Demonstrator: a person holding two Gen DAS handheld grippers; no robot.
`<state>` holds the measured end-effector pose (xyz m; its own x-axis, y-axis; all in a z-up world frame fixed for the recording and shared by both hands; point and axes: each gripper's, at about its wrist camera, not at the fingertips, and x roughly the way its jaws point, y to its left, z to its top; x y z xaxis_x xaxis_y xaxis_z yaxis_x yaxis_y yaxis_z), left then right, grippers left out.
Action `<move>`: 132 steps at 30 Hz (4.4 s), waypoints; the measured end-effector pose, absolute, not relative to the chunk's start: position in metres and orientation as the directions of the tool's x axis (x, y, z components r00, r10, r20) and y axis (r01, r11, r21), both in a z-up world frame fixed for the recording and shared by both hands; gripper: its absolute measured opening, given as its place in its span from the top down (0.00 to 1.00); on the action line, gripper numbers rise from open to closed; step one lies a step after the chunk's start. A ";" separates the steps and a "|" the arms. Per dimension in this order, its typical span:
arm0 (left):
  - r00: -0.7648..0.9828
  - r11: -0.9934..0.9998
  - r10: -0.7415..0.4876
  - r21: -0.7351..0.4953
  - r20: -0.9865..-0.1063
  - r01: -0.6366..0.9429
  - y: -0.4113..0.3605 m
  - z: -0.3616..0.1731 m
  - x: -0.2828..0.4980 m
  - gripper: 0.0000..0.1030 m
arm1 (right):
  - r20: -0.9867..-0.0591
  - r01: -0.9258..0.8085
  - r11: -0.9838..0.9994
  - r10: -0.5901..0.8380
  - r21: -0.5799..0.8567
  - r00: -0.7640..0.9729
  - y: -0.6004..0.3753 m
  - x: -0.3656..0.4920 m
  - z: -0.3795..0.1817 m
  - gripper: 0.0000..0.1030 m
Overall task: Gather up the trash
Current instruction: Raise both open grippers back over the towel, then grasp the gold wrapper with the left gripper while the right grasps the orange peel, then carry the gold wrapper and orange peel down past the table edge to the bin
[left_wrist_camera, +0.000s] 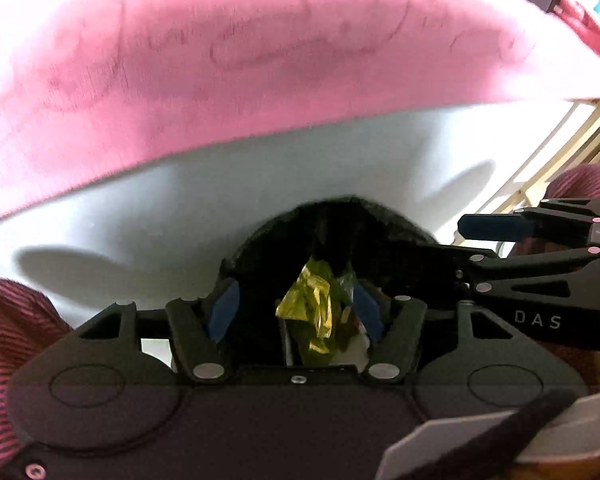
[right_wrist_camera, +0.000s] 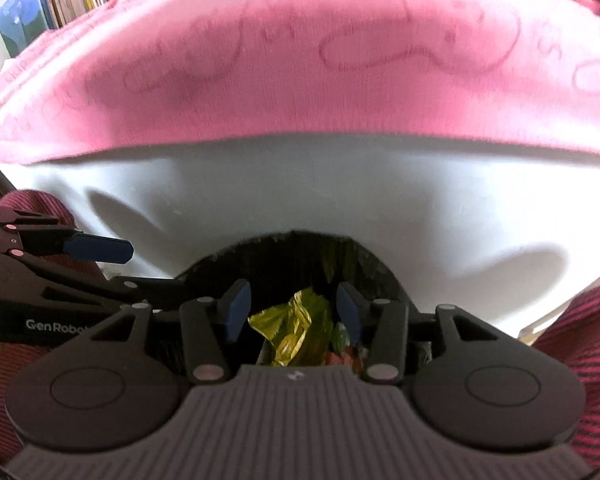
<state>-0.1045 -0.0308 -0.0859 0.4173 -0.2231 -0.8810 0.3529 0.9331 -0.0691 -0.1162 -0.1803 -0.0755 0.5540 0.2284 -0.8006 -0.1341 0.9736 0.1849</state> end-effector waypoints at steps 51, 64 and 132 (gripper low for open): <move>0.802 0.982 -0.020 -0.163 -0.597 -0.098 0.083 -0.007 0.224 0.21 | -0.666 -0.140 0.988 0.151 0.070 0.731 -0.149 0.203 0.008 0.11; 0.802 0.982 -0.022 -0.163 -0.597 -0.094 0.086 -0.003 0.215 0.96 | -0.647 -0.096 0.986 0.160 0.134 0.745 -0.168 0.193 0.012 0.57; 0.788 0.940 -0.341 -0.195 -0.512 0.280 0.003 0.043 -0.038 0.70 | -0.584 -0.239 0.947 0.321 0.216 0.746 -0.203 -0.031 0.021 0.56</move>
